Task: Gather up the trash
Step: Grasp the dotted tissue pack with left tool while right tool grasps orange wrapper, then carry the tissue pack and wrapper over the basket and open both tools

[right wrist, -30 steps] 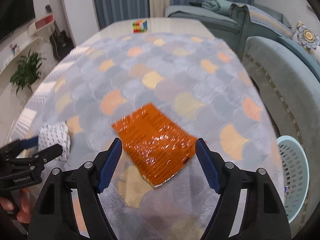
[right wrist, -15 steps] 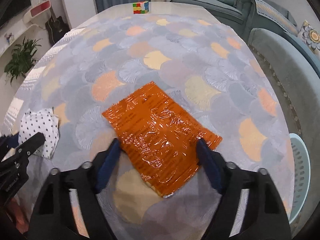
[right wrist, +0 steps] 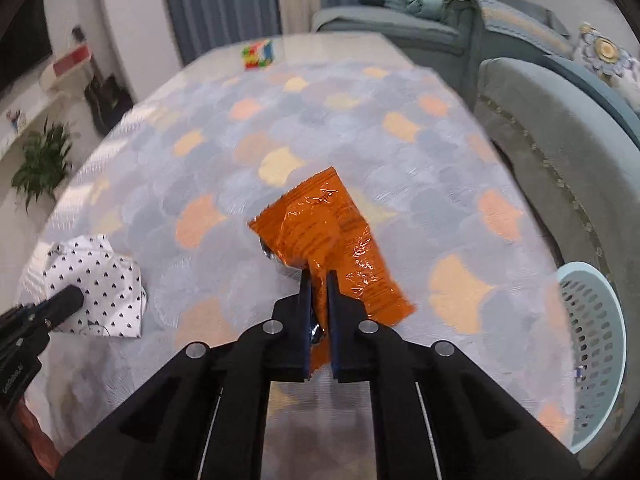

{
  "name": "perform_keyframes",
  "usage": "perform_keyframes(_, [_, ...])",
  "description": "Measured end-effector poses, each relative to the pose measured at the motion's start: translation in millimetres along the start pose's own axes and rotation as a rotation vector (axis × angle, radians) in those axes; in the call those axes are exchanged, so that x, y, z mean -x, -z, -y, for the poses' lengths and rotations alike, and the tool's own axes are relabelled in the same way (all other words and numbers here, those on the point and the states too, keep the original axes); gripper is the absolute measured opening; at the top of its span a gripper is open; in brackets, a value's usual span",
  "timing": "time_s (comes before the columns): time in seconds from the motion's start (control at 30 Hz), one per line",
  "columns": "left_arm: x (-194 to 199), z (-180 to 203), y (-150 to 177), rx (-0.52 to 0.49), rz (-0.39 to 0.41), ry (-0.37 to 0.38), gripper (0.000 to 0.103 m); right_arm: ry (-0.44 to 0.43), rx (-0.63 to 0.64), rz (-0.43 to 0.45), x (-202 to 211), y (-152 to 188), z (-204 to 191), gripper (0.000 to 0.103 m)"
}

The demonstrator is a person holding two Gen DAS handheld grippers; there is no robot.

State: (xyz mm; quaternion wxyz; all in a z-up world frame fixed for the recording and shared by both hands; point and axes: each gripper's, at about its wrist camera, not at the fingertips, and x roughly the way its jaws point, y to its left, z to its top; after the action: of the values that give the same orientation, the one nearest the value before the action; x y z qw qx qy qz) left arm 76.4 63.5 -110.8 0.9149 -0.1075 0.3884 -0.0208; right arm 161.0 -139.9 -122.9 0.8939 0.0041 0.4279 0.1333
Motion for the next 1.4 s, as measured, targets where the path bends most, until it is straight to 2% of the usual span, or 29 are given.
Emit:
perform_keyframes(0.17, [19, 43, -24, -0.073, 0.066, 0.076, 0.000, 0.022, -0.084, 0.107, 44, -14, 36, 0.005])
perform_keyframes(0.4, [42, 120, -56, -0.179, 0.146, 0.227, 0.000, 0.069, -0.179, 0.225, 111, -17, 99, 0.005])
perform_keyframes(0.5, [41, 155, -65, -0.229, 0.154, 0.294, 0.000, 0.107, -0.221, 0.260, 134, -14, 129, 0.005])
perform_keyframes(0.6, [34, 189, -72, -0.257, 0.136, 0.382, 0.000, 0.153, -0.259, 0.276, 150, -7, 158, 0.005])
perform_keyframes(0.7, [21, 222, -74, -0.291, 0.117, 0.439, 0.000, 0.192, -0.314, 0.286, 163, 6, 191, 0.005])
perform_keyframes(0.8, [4, 257, -70, -0.342, 0.092, 0.466, 0.000, 0.235, -0.369, 0.273, 169, 22, 224, 0.005])
perform_keyframes(0.93, [-24, 296, -58, -0.388, 0.029, 0.509, 0.000, 0.250, -0.458, 0.226, 160, 43, 260, 0.005])
perform_keyframes(1.03, [-47, 314, -47, -0.410, -0.026, 0.525, 0.000, 0.251, -0.529, 0.164, 145, 62, 286, 0.007])
perform_keyframes(1.2, [-81, 330, -28, -0.430, -0.123, 0.546, 0.002, 0.268, -0.577, 0.063, 116, 82, 302, 0.008])
perform_keyframes(1.27, [-90, 333, -20, -0.439, -0.155, 0.540, 0.005, 0.267, -0.589, 0.037, 108, 88, 304, 0.014])
perform_keyframes(1.37, [-95, 331, -15, -0.441, -0.171, 0.535, 0.034, 0.260, -0.616, 0.011, 98, 94, 308, 0.032])
perform_keyframes(1.4, [-95, 327, -13, -0.436, -0.170, 0.536, 0.045, 0.263, -0.626, 0.009, 96, 97, 309, 0.048])
